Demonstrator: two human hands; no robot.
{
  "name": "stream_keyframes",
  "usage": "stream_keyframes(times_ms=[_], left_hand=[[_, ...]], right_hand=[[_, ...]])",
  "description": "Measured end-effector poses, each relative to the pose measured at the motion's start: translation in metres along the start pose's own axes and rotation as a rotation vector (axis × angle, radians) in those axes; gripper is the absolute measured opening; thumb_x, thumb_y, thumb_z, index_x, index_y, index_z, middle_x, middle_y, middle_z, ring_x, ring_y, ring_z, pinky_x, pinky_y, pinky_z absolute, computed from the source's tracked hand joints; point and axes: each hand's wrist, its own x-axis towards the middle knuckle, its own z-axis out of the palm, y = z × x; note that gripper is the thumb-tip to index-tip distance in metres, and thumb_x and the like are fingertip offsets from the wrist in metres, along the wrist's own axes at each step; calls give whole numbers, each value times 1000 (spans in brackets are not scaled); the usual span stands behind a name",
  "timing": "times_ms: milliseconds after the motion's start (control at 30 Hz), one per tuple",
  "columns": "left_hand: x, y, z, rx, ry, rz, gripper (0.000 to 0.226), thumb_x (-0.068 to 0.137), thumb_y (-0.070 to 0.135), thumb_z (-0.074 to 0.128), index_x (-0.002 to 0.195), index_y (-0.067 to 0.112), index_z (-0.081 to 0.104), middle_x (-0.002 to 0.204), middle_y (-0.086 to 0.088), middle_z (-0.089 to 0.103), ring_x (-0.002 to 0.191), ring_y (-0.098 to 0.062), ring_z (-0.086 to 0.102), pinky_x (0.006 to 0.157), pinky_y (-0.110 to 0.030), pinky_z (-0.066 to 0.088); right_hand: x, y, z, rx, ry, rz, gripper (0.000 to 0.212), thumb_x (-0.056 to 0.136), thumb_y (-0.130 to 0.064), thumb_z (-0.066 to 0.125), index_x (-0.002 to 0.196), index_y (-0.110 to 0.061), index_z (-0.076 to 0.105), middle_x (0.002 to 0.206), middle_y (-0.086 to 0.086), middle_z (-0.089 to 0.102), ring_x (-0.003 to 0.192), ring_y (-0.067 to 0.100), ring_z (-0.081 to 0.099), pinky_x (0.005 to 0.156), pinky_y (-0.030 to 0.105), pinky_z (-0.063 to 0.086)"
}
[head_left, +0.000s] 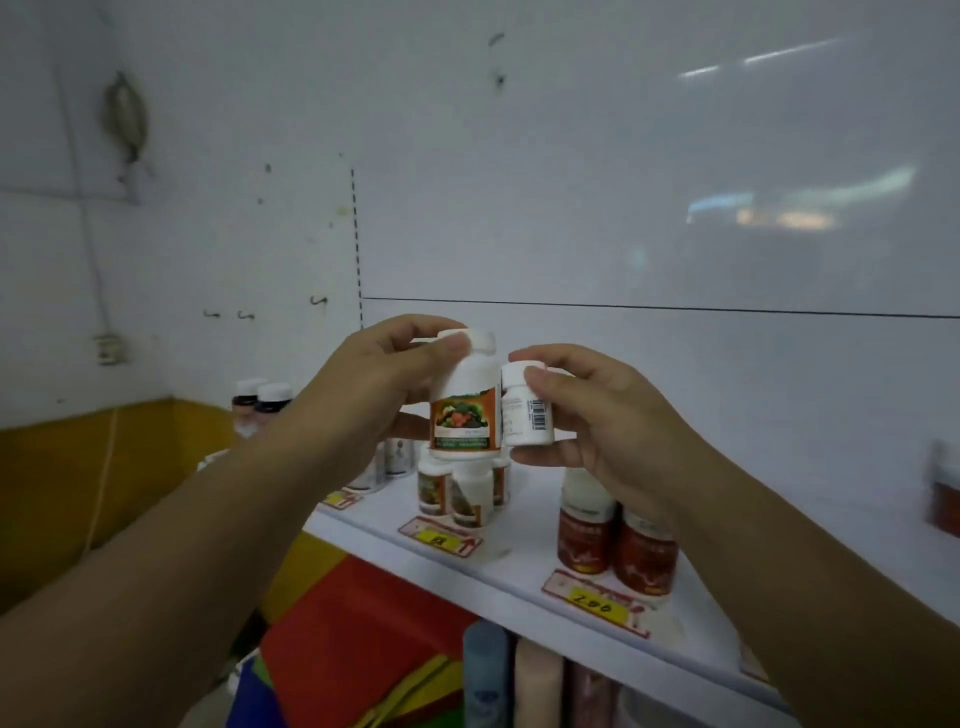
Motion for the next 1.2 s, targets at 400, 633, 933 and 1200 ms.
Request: stream_keyframes(times_ms=[400, 633, 933, 1200], left_hand=[[33, -33, -96, 4, -33, -16, 29, 73, 30, 67, 99, 17, 69, 97, -5, 72, 82, -19, 71, 67, -31, 59], [115, -36, -90, 134, -7, 88, 12, 80, 21, 69, 88, 12, 72, 84, 1, 75, 74, -9, 70, 64, -25, 59], [231, -94, -47, 404, -252, 32, 24, 77, 12, 74, 99, 6, 66, 100, -11, 68, 92, -24, 67, 79, -35, 59], [273, -151, -29, 574, -629, -74, 34, 75, 10, 74, 107, 14, 65, 97, -5, 60, 85, -18, 62, 75, -26, 58]], right_hand=[[68, 22, 71, -186, -53, 38, 7, 87, -16, 62, 94, -19, 61, 83, 1, 73, 86, 24, 69, 69, 41, 60], [117, 2, 33, -438, -15, 10, 18, 91, -21, 55, 109, -22, 52, 102, -1, 70, 91, 21, 67, 66, 35, 61], [171, 13, -10, -588, 47, 144, 21, 90, -20, 58, 109, -13, 58, 99, 8, 68, 82, 18, 68, 69, 36, 61], [157, 28, -19, -438, 88, 174, 29, 77, -29, 60, 103, -17, 67, 98, 10, 72, 86, 23, 70, 63, 34, 59]])
